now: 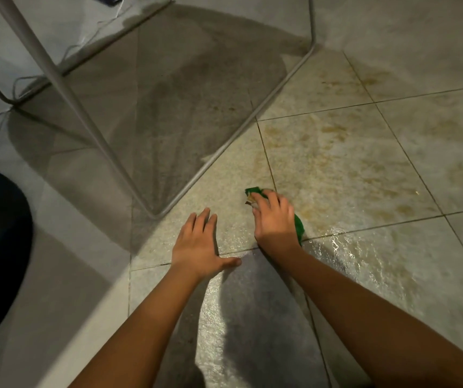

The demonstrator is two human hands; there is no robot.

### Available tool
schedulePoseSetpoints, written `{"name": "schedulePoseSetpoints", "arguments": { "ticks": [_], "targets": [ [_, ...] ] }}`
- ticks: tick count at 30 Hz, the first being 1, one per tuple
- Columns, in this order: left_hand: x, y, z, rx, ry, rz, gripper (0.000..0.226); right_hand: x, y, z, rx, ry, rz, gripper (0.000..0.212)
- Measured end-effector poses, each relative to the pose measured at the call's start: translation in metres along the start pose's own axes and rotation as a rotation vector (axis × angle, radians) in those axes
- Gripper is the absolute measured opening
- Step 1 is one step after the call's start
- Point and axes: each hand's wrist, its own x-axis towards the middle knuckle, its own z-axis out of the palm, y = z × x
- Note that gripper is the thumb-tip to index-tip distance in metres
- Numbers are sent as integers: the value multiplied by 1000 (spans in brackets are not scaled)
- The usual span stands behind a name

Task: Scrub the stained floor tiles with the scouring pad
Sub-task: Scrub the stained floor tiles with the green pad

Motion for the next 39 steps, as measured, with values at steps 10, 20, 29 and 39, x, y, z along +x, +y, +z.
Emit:
{"name": "schedulePoseSetpoints", "arguments": {
  "ticks": [10,20,29,39],
  "targets": [
    [2,-3,0,-27,42,-4,115,-60,1,-7,-81,117,66,29],
    [-1,-1,-1,-31,27,-5,114,-22,9,-11,-41,64,0,35],
    [-2,-1,2,-27,29,-11,115,-68,20,-20,-106,104,81,36],
    [1,-1,0,-21,15,-1,114,-33,17,-18,-79,58,-2,29]
  ]
}}
